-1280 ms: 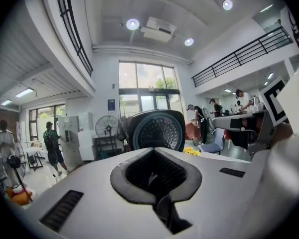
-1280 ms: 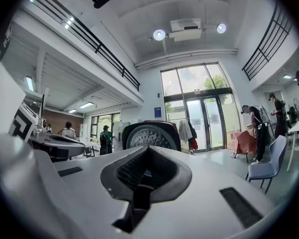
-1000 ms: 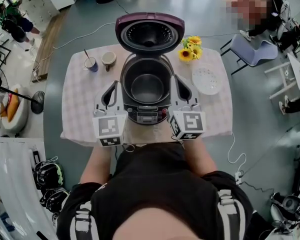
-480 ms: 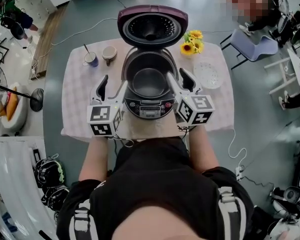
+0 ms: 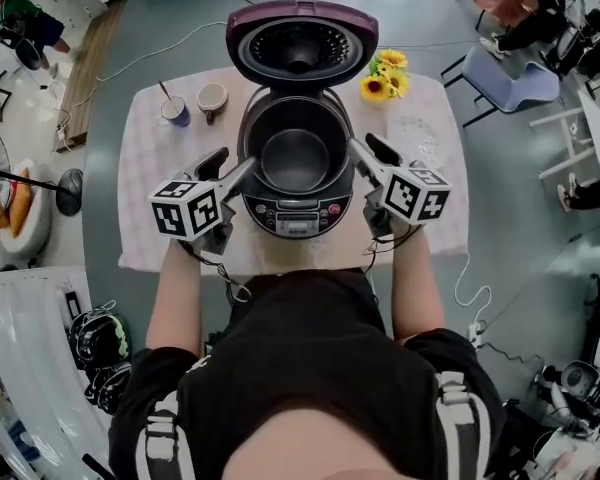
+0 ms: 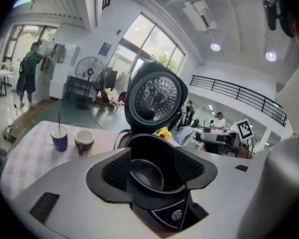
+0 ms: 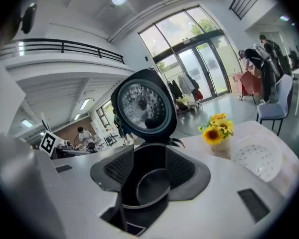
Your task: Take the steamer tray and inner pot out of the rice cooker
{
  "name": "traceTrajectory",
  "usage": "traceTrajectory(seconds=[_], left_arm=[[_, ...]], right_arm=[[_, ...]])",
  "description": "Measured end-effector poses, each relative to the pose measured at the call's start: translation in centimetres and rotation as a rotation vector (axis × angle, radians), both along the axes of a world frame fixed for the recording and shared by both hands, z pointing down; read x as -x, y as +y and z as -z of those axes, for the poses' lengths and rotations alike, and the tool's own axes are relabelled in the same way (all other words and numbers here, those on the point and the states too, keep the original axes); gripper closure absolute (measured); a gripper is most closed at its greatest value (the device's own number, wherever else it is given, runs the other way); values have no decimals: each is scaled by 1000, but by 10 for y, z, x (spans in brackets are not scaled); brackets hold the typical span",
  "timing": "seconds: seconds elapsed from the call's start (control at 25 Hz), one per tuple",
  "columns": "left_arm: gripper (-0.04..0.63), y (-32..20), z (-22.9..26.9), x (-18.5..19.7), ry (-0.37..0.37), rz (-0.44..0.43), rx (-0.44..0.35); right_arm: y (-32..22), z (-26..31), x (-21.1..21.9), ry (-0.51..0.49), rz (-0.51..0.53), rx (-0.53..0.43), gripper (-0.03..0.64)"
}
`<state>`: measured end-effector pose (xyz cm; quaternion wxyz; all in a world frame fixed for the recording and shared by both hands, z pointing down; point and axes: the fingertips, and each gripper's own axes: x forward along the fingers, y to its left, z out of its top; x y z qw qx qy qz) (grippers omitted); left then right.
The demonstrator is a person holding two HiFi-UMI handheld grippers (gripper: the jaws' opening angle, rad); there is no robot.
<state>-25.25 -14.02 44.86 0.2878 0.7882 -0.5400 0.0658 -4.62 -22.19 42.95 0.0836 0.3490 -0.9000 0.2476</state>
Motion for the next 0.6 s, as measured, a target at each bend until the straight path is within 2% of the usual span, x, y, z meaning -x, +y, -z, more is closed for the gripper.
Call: traceTrajectory(seconds=[0.2, 0.4, 0.6], left_arm=[[331, -17, -24, 5, 120, -41, 85], [336, -32, -49, 13, 217, -30, 169], [340, -45, -62, 14, 321, -19, 220]], right_arm=[[-16, -36, -5, -10, 24, 120, 436], [-24, -70, -1, -22, 75, 248, 436], [-34, -87, 3, -96, 80, 359, 436]])
